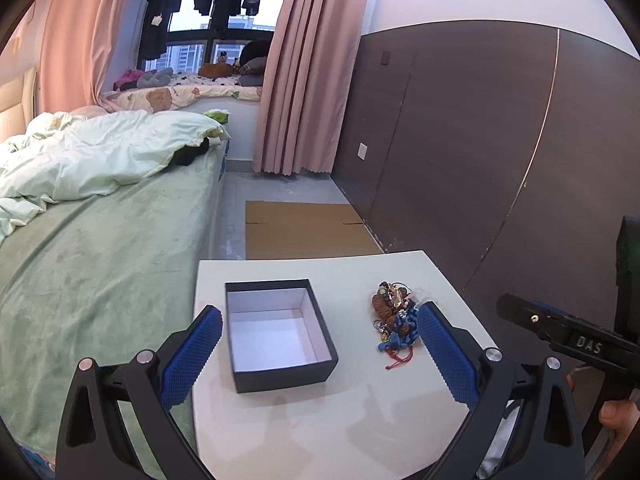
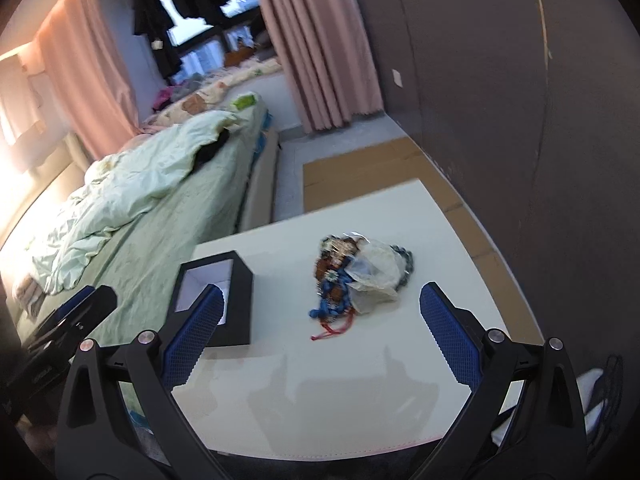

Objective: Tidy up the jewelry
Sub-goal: 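Grasp the white bag with the right tool while the left tool grasps the blue bracelet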

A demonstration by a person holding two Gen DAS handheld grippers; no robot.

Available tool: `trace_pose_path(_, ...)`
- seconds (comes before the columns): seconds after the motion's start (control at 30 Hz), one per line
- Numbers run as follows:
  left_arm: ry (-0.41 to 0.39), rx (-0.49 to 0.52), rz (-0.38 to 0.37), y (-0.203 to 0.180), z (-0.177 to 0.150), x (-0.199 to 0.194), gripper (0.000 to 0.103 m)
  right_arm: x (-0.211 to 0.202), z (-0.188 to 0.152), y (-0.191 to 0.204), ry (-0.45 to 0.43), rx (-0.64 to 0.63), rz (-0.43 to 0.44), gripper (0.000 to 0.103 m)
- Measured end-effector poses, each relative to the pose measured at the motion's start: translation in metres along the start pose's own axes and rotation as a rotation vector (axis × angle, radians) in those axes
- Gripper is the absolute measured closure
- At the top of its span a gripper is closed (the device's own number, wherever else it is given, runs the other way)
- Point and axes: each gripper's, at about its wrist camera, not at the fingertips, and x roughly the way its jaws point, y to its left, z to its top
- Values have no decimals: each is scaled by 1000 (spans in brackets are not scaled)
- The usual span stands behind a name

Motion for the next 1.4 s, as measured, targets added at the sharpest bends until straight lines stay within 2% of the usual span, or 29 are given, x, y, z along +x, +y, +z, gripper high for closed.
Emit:
trace_pose_path(0.17,11,-17,-21,-2,6,21,10,28,6,-27,79,110,-32,5)
trace_pose_path(0.3,44,-14,-56,-10,9,42,21,48,10,-45,135,183,-10,5)
trace_pose_path(0.37,57,-7,-66,-15,9,51,25,55,12,-52,157,220,8,9)
trace_pose_path(0.53,87,-5,-97,-25,10,75,35,79,11,-69,235,321,27,29)
trace_pose_path(0.6,104,-12,-115,-29,10,83,42,93,7,-81,279,410,45,35)
trace_pose_path(0.8,147,-10,-149,-45,7,115,51,126,-5,-109,379,613,105,38)
trace_pose_path(0.9,183,-7,-173,-51,4,131,54,131,-7,-119,397,669,109,38)
trace_pose_path(0.97,212,1,-179,-56,0,143,58,134,-9,-126,405,702,117,46)
trace_pose_path(1.0,225,3,-182,-58,-1,148,59,137,-11,-131,412,727,130,54)
trace_pose_path(1.03,240,3,-187,-60,-4,155,59,140,-12,-136,418,753,143,68)
trace_pose_path(1.07,250,3,-191,-62,-5,160,59,143,-13,-140,422,775,151,76)
trace_pose_path(1.13,283,6,-197,-66,-11,174,62,146,-16,-154,416,835,156,99)
trace_pose_path(1.4,365,-7,-190,-77,-30,213,67,126,11,-161,293,806,144,99)
